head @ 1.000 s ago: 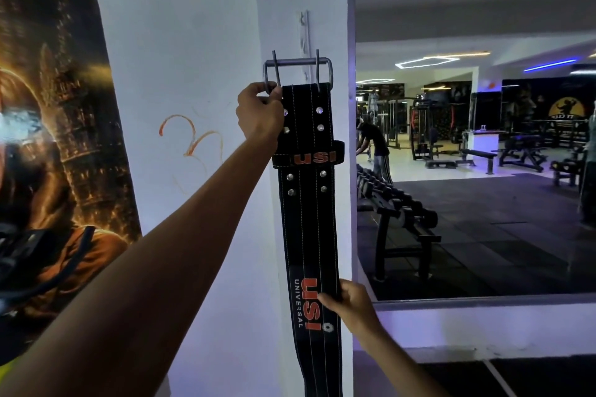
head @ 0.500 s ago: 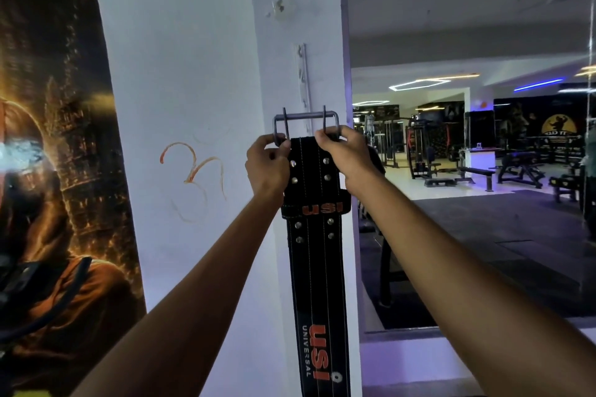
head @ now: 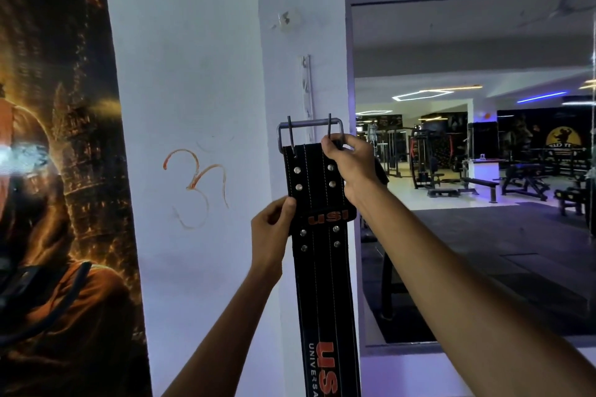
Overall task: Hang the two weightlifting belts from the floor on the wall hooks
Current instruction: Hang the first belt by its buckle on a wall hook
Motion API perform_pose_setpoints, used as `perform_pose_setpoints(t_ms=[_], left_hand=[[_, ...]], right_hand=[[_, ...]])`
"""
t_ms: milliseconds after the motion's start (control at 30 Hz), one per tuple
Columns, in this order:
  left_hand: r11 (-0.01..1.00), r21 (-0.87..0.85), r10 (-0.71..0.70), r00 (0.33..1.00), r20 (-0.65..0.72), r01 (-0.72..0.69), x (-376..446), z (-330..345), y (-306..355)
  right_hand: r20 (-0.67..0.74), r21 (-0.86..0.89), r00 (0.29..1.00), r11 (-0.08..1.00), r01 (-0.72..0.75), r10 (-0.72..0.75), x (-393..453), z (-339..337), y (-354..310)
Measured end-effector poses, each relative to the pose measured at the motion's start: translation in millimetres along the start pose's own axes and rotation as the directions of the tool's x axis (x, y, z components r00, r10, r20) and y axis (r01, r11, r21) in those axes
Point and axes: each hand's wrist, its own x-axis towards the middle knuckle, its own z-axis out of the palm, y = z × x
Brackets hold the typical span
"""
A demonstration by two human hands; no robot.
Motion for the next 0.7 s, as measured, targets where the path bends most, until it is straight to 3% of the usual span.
perform_pose_setpoints(t_ms=[233,433,700], left_hand=[[0.989,0.033,-0.149,0.973,0.174,0.145,-51,-9,-60],[0.945,0.244,-0.288,0.907,0.308,0.217,-94,-26,-126],[0.978,0.139,-0.184,0.958,0.220,0.156,-49,-13,-84]], right_hand=[[-0.016,0.028,1.000,1.000,-0.009,0.010,-6,-9,-1],[-0.028,0.044,1.000,0.999,-0.006,0.008,-6,-20,-3],[-0.020,0.007,0.999,0.999,-0.042,0.042,-13,-24,4]])
